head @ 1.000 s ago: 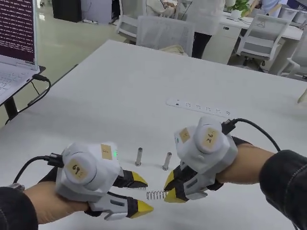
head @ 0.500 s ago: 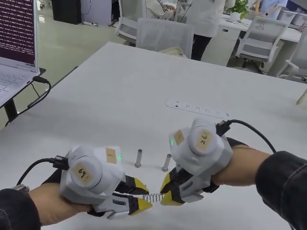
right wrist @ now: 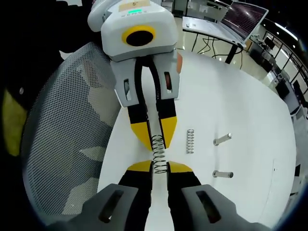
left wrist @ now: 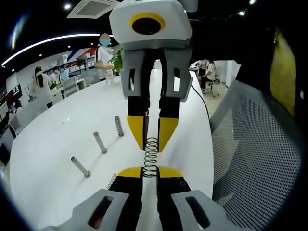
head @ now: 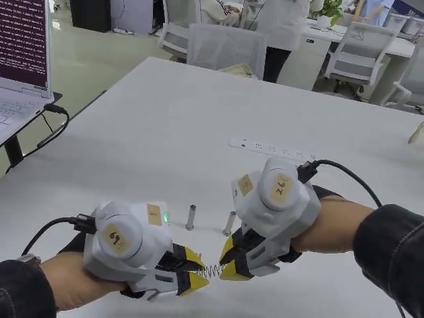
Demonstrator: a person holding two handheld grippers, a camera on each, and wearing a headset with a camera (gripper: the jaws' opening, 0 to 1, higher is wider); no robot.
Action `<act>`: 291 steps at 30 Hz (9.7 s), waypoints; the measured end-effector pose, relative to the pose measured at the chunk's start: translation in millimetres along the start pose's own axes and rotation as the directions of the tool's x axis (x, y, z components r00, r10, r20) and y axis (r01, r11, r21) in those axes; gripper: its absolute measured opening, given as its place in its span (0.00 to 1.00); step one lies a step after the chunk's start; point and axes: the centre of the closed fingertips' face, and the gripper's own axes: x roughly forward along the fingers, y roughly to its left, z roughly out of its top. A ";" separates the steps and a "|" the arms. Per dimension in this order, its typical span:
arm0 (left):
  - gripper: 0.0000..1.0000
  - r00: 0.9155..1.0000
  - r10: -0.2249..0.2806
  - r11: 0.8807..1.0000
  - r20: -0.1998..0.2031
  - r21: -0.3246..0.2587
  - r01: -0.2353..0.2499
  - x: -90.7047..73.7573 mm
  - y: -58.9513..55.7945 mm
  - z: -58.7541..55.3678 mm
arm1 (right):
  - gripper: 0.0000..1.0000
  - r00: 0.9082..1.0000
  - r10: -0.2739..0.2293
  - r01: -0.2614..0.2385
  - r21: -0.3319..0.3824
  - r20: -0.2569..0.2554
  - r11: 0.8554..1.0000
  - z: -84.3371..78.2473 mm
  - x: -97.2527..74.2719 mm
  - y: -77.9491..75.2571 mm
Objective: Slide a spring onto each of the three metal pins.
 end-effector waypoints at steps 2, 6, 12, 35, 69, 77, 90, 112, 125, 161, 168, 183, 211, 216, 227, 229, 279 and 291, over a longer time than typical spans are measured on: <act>0.02 1.000 -0.002 1.000 0.000 -0.003 0.002 -0.2 0.2 0.2 | 0.08 1.000 0.000 0.001 -0.003 0.005 1.000 0.4 0.0 0.3; 0.02 1.000 -0.008 1.000 -0.004 -0.007 0.008 -0.8 -0.7 -0.3 | 0.09 1.000 0.008 -0.008 0.011 0.020 1.000 0.2 0.9 1.7; 0.02 1.000 -0.012 1.000 -0.007 -0.008 0.012 -1.4 -1.7 -0.6 | 0.12 1.000 0.015 -0.015 0.025 0.027 1.000 -1.7 3.1 2.2; 0.02 1.000 -0.002 1.000 0.015 -0.022 0.002 -3.7 2.8 1.8 | 0.08 0.986 0.007 -0.029 0.132 0.164 0.991 5.9 -5.9 -2.5; 0.02 0.999 0.001 1.000 0.041 -0.029 0.000 -7.6 1.4 11.7 | 0.09 0.973 0.033 -0.062 0.116 0.230 0.991 34.6 -5.5 1.7; 0.02 0.999 -0.006 1.000 0.033 -0.027 0.007 -7.1 -0.2 10.8 | 0.08 0.975 0.043 -0.071 0.118 0.220 0.991 34.1 -4.9 3.1; 0.04 0.997 0.014 0.999 0.077 -0.035 -0.012 -7.6 4.0 15.1 | 0.08 0.984 0.034 -0.053 0.108 0.173 0.993 34.2 -7.9 -0.7; 0.34 0.991 0.066 0.991 0.113 -0.126 -0.051 -23.9 14.3 3.4 | 0.08 0.992 -0.008 -0.009 0.142 0.124 0.990 14.9 -18.7 -15.3; 0.52 0.976 0.155 0.977 0.152 -0.173 -0.128 -42.6 26.5 -2.3 | 0.08 0.994 -0.025 0.009 0.143 0.111 0.990 12.8 -27.3 -26.0; 0.61 0.952 0.253 0.945 0.171 -0.256 -0.205 -60.8 24.8 -14.7 | 0.08 0.993 -0.086 0.093 0.092 -0.081 0.991 -9.6 -49.0 -101.7; 0.61 0.953 0.252 0.944 0.167 -0.257 -0.205 -60.9 23.6 -15.8 | 0.08 0.991 -0.074 0.085 0.101 -0.112 0.991 -17.2 -39.3 -109.5; 0.61 0.953 0.255 0.942 0.162 -0.264 -0.207 -60.6 24.0 -16.5 | 0.08 0.984 -0.055 0.072 0.094 -0.172 0.993 -32.0 -22.2 -118.9; 0.57 0.956 0.251 0.940 0.151 -0.273 -0.204 -59.0 27.7 -22.1 | 0.08 0.983 -0.027 0.045 0.094 -0.180 0.995 -38.1 -9.8 -123.1; 0.57 0.957 0.249 0.941 0.149 -0.271 -0.202 -58.2 28.3 -22.6 | 0.08 0.982 -0.016 0.035 0.100 -0.186 0.994 -40.8 -3.8 -122.0; 0.55 0.958 0.245 0.942 0.147 -0.268 -0.200 -57.4 30.0 -22.8 | 0.08 0.979 0.012 0.008 0.099 -0.202 0.995 -46.9 13.9 -116.3; 0.55 0.958 0.246 0.942 0.148 -0.269 -0.200 -57.5 30.3 -22.8 | 0.08 0.977 0.014 0.006 0.093 -0.211 0.996 -48.8 17.6 -116.1; 0.49 0.976 0.195 0.957 0.100 -0.238 -0.167 -44.8 38.8 -32.1 | 0.24 0.993 -0.019 0.037 0.149 -0.121 0.988 -50.9 29.1 -106.8; 0.48 0.989 0.137 0.971 0.055 -0.206 -0.123 -28.3 50.1 -40.2 | 0.27 0.995 -0.071 0.081 0.165 -0.068 0.983 -41.6 9.1 -104.4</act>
